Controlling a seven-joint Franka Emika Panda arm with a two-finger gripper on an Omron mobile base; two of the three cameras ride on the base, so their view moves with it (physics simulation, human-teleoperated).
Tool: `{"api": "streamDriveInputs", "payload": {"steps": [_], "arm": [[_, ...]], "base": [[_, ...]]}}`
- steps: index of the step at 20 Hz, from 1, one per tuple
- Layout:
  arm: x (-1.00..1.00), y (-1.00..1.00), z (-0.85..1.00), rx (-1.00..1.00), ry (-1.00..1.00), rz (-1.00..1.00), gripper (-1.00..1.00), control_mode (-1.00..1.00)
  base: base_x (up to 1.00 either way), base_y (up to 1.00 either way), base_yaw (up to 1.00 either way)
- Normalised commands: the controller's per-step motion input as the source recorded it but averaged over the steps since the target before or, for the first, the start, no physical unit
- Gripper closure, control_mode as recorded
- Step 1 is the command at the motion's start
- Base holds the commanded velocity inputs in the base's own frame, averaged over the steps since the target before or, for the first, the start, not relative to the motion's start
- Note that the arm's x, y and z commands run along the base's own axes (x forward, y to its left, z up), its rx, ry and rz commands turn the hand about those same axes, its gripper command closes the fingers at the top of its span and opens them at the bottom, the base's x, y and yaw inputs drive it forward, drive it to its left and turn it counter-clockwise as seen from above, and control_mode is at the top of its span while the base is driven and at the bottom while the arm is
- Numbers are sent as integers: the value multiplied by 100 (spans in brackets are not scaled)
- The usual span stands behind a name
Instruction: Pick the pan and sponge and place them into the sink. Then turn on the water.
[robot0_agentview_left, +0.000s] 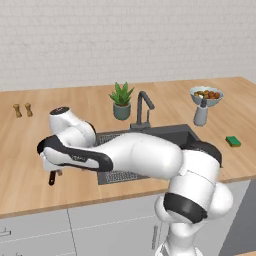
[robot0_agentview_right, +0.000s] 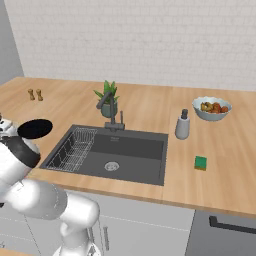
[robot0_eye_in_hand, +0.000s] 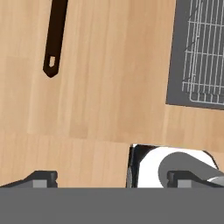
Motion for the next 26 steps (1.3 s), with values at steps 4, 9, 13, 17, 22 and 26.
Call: {"api": "streamDriveInputs", "payload": {"steps": [4,9,13,17,22,26], "arm": [[58,52,-26,0,0,0,-100,-100],[58,32,-31,0,0,0,-100,-100],[51,26,-28,0,0,-1,-100,-100],[40,35,-19,-1,0,-7,-100,-100],[37,40,-7,-2,0,-9,-100,-100],[36,33,0,0,0,-8,-100,-100]], "base": [[0,0,0],[0,0,0],[0,0,0],[0,0,0],[0,0,0],[0,0,0]]}}
